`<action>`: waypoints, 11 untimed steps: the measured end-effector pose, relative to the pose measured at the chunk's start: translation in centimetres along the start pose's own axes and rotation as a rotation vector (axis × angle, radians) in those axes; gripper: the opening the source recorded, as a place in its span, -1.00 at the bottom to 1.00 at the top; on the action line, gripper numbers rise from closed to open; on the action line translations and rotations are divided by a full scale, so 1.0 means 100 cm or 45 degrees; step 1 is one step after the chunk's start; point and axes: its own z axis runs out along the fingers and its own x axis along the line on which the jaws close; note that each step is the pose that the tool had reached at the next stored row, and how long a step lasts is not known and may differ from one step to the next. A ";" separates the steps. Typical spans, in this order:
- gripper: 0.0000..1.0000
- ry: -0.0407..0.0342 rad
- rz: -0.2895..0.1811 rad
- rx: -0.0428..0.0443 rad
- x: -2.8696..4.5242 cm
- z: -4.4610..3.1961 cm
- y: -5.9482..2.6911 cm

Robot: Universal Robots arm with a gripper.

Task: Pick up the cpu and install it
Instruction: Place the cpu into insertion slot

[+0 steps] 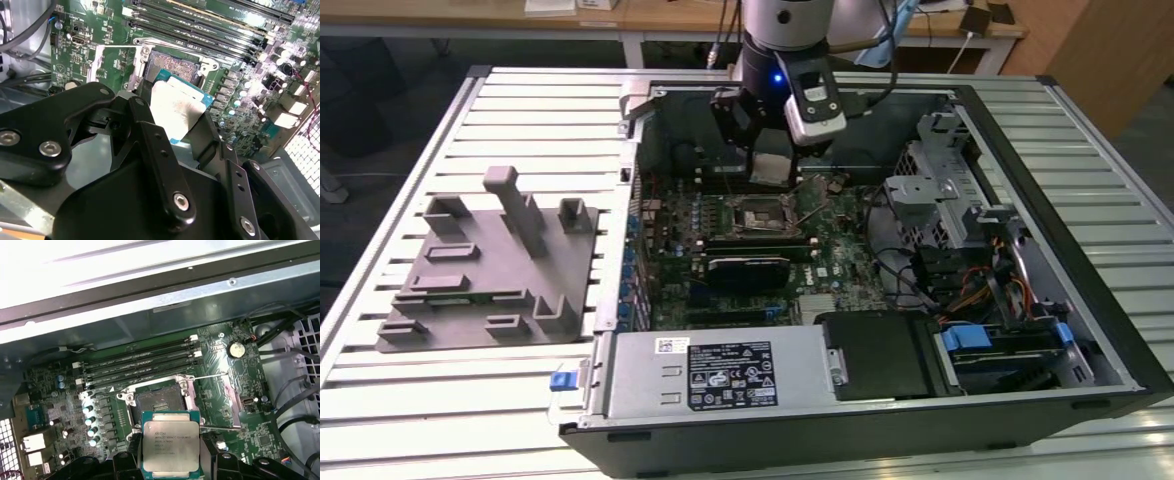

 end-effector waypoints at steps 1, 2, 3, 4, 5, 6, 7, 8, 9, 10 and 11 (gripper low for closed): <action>0.08 -0.0006 0.009 0.000 0.0000 0.0000 0.0000; 0.08 -0.0011 0.019 0.000 0.0000 0.0000 0.0000; 0.08 -0.0017 0.028 0.000 0.0000 0.0000 0.0000; 0.08 -0.0022 0.037 0.001 0.0000 0.0000 0.0000; 0.08 -0.0027 0.046 0.001 0.0000 0.0000 0.0000; 0.08 -0.0033 0.055 0.001 0.0000 0.0000 0.0000; 0.08 -0.0037 0.064 0.001 0.0000 0.0000 0.0000; 0.08 -0.0044 0.075 0.001 0.0000 0.0000 0.0000; 0.08 -0.0051 0.087 0.002 0.0000 0.0000 0.0000; 0.08 -0.0061 0.103 0.002 0.0000 0.0000 0.0000; 0.08 -0.0070 0.120 0.002 0.0000 0.0000 0.0000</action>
